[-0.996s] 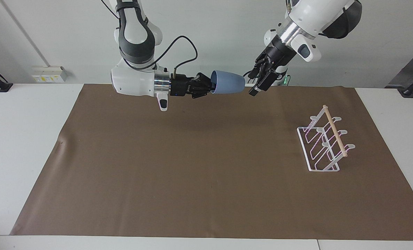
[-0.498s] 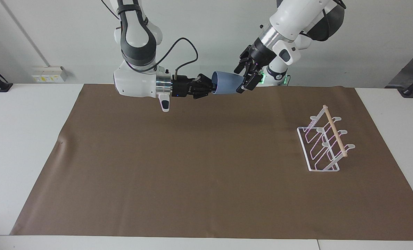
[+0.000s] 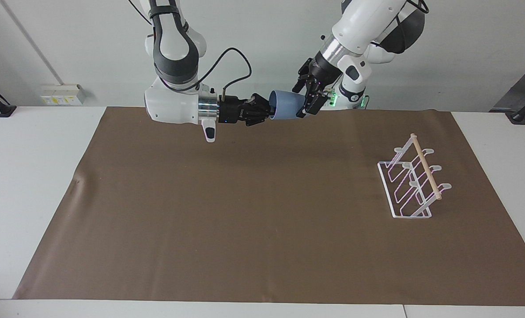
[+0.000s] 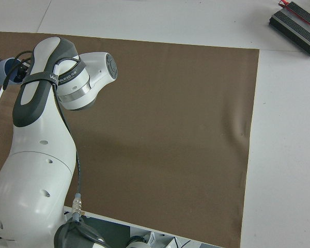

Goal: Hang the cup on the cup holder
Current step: 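Hold the cup out with the right gripper while the left gripper reaches it, then close the left gripper around the blue cup body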

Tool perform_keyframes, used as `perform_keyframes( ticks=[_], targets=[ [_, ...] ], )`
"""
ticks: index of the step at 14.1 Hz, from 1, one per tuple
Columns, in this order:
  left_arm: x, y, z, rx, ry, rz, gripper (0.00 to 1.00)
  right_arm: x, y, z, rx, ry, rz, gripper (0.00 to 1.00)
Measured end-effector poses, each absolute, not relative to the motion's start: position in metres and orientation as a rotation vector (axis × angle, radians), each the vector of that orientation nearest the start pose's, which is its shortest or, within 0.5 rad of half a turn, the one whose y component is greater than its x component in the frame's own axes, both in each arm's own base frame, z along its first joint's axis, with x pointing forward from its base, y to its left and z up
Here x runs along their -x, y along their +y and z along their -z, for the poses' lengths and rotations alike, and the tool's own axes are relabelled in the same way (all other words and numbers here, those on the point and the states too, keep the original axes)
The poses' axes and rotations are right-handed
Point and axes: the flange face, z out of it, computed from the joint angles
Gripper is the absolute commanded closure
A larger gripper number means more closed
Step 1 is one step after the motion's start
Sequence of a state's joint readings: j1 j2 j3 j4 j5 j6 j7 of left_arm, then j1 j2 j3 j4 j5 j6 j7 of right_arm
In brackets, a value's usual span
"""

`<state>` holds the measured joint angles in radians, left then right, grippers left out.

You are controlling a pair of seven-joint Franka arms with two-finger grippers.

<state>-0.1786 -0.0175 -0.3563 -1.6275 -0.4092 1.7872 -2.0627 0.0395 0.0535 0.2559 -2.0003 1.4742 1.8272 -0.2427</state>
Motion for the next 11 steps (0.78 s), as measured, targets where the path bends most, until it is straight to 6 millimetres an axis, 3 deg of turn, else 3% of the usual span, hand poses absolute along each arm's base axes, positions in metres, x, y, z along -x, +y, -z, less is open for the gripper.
perform_keyframes(
  ticks=[1, 2, 3, 4, 5, 11],
  targets=[
    [-0.4712, -0.3212, -0.6341, -1.988, 2.009, 0.484, 0.0, -0.525, 0.2423, -0.4818, 1.763, 0.086, -0.231, 1.0],
    [-0.4707, -0.3211, -0.6343, -1.985, 2.009, 0.482, 0.29, -0.5247, 0.2425, -0.482, 1.763, 0.086, -0.231, 1.0],
    [-0.4707, -0.3213, -0.6348, -1.981, 2.007, 0.478, 0.66, -0.5247, 0.2425, -0.4821, 1.762, 0.086, -0.23, 1.0],
    [-0.4719, -0.3212, -0.6362, -1.97, 2.002, 0.471, 0.88, -0.5243, 0.2426, -0.4822, 1.761, 0.083, -0.233, 1.0],
    [-0.4732, -0.3202, -0.6373, -1.961, 2.0, 0.466, 0.99, -0.5239, 0.2422, -0.4817, 1.761, 0.083, -0.235, 1.0],
    [-0.4732, -0.3203, -0.6385, -1.956, 1.997, 0.462, 1.0, -0.5245, 0.2414, -0.4821, 1.756, 0.08, -0.227, 1.0]
  ],
)
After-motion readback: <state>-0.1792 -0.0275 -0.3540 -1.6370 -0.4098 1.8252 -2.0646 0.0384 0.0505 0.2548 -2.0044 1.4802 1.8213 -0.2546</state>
